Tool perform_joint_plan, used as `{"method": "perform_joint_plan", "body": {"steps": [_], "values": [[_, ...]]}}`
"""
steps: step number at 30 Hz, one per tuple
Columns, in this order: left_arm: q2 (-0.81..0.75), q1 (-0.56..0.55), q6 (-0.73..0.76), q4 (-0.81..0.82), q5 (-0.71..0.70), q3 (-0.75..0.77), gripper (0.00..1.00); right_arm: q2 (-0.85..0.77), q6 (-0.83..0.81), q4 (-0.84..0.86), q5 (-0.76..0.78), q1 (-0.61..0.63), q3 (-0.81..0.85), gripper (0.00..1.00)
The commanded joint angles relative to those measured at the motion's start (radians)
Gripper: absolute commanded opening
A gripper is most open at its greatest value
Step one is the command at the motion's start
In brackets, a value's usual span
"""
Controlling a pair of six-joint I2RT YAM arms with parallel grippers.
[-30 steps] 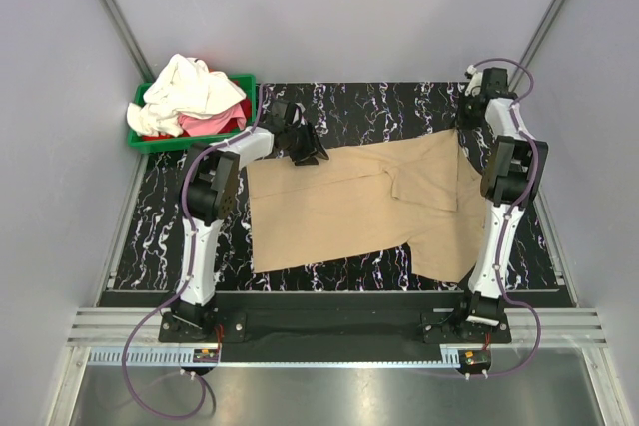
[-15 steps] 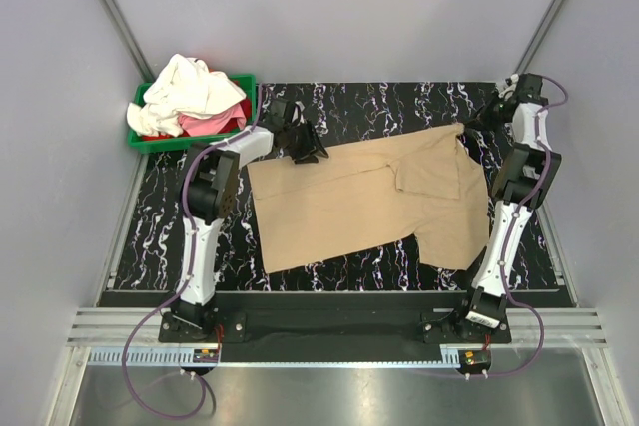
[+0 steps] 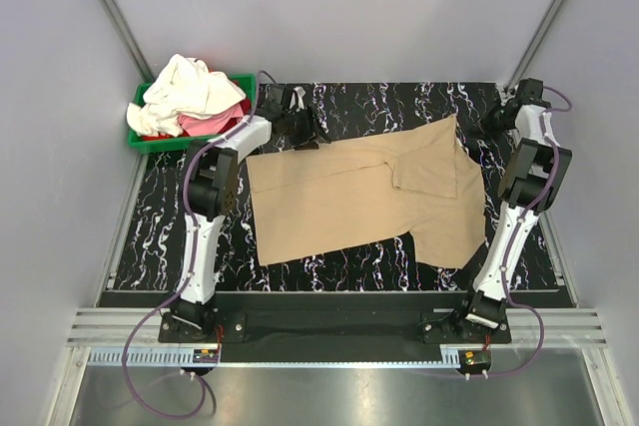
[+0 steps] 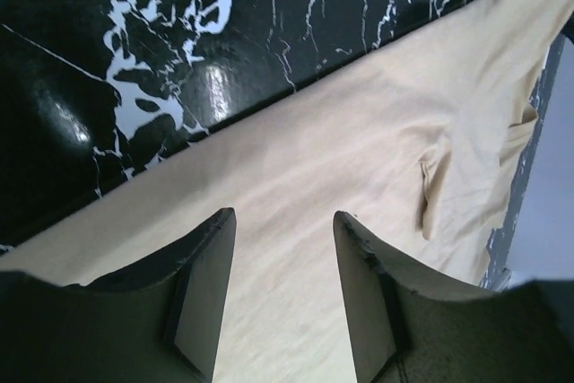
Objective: Fold and stack the t-shirts
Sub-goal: Fold the tshirt
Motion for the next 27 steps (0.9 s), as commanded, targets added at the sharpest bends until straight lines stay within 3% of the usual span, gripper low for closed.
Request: {"method": "perform_joint_plan", "body": {"steps": [1,7,13,18,23,27], "values": [[-0.134,-0.003,0.017,0.003,0.052,-0.009,0.53,-0.244,0.034,0.017,0.102,0.035,-0.140,0.27],[-0.296,-0.006,0.026,0.000,0.045,-0.216,0.53,-0.454,0.075,0.077,0.159,0.104,-0.459,0.22],[-0.549,-0.015,0.066,-0.005,-0.021,-0.551,0.52,-0.500,0.097,0.112,0.190,0.129,-0.646,0.20],[-0.804,-0.015,0.090,-0.037,-0.112,-0.826,0.53,-0.502,0.088,0.115,0.294,0.126,-0.711,0.19],[-1.022,-0.013,0.149,-0.190,-0.209,-0.934,0.57,-0.511,0.099,0.106,0.336,0.123,-0.757,0.19],[-1.184,-0.015,0.104,-0.230,-0.217,-1.100,0.58,-0.577,0.151,-0.023,0.460,0.118,-0.737,0.25]]}}
